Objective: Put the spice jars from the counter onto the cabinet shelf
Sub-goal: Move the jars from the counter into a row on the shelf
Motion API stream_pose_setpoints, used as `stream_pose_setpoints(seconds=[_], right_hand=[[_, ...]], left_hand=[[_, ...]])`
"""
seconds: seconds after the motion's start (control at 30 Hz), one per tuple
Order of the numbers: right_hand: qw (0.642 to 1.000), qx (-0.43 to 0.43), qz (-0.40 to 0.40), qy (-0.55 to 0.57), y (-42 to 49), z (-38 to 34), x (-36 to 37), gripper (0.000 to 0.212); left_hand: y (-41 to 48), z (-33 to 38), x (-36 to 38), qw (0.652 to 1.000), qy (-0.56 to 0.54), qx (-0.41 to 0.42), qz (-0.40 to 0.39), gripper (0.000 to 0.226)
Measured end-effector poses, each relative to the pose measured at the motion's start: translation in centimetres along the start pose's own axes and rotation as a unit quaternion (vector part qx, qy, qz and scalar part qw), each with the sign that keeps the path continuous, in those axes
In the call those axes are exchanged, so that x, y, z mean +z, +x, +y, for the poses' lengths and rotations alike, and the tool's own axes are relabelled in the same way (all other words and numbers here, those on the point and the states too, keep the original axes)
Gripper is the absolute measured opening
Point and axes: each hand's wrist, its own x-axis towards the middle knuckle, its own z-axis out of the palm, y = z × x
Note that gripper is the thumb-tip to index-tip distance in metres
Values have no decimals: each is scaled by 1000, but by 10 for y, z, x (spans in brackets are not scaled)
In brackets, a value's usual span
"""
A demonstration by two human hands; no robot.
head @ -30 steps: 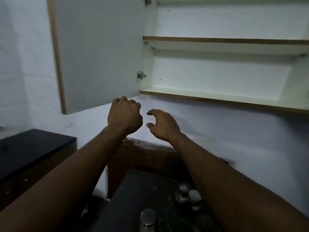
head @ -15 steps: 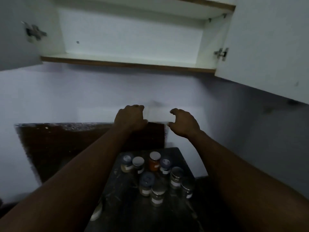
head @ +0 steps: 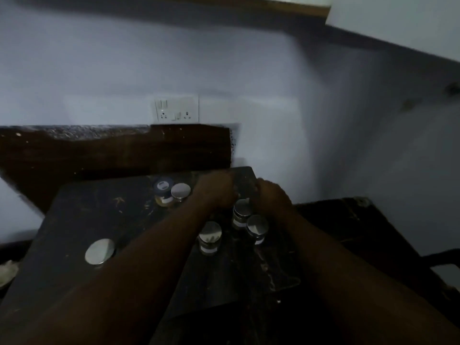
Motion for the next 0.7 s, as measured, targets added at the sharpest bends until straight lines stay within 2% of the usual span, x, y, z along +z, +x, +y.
stream_pose_setpoints(seconds=[0.1,0.17,0.3,0.4,0.47,0.6,0.7], right_hand=[[996,54,-75,-9,0,43,39,41],[990,98,-102,-9,-2,67,65,56],[985,135,-107,-16,-2,99,108,79],[987,131,-93,14,4,111,123,89],[988,130,-76,37,8,116,129,94],[990,112,-45,71,7,123,138,92],[989,97,-20,111,3,127,137,87]], left_hand=[[8,12,55,996,-27,-9,-79,48],[13,17,88,989,-59,-32,-132,45],[23,23,136,976,-74,-43,-199,41],[30,29,159,974,-74,-40,-212,38],[33,33,172,972,-80,-37,-219,44],[33,37,189,960,-138,-27,-241,81],[30,38,189,958,-172,-24,-229,90]])
